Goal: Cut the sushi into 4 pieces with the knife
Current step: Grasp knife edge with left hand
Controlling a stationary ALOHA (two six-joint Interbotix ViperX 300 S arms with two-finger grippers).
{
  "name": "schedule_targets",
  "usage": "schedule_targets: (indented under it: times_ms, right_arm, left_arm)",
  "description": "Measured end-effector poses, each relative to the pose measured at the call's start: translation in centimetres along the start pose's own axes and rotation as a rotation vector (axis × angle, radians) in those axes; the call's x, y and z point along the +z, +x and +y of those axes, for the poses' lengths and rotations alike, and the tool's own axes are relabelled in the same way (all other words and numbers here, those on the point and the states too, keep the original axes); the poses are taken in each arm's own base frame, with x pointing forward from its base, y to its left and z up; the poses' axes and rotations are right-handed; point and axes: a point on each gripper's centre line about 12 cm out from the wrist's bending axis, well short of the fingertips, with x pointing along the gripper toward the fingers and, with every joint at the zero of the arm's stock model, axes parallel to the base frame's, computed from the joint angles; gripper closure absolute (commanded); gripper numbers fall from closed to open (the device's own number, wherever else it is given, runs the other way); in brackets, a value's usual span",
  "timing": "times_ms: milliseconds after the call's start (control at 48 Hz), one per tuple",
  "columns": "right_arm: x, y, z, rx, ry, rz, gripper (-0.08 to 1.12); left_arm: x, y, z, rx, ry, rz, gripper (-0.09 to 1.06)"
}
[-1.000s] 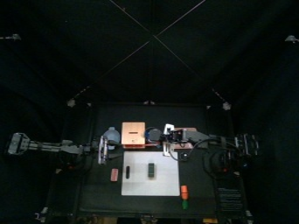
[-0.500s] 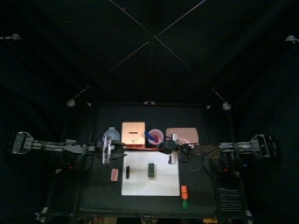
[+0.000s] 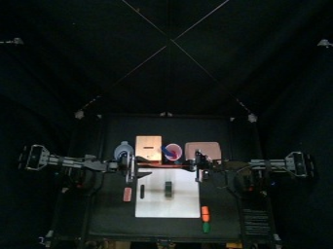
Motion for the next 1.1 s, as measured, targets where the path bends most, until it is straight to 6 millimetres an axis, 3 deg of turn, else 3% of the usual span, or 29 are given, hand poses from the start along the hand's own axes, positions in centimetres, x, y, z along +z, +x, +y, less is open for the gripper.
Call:
schedule_targets:
  times_ms: [292,604,896,1104]
  right_arm:
    - [-0.5,-0.2,0.0,0.004,0.004,0.001,0.86]
    - [-0.5,-0.2,0.1,0.005,0.004,0.001,0.86]
    - [-0.7,-0.2,0.2,0.01,0.011,-0.001,0.86]
    - [-1.2,0.0,0.2,0.015,0.017,0.003,0.86]
  left_arm:
    - [-1.1,1.7,0.3,0.025,-0.031,0.044,0.13]
    - [-1.7,2.1,0.6,0.034,-0.032,0.066,0.37]
    - [-1.8,2.1,0.7,0.038,-0.023,0.064,0.5]
    - [-2.1,2.2,0.7,0.024,0.004,0.069,0.7]
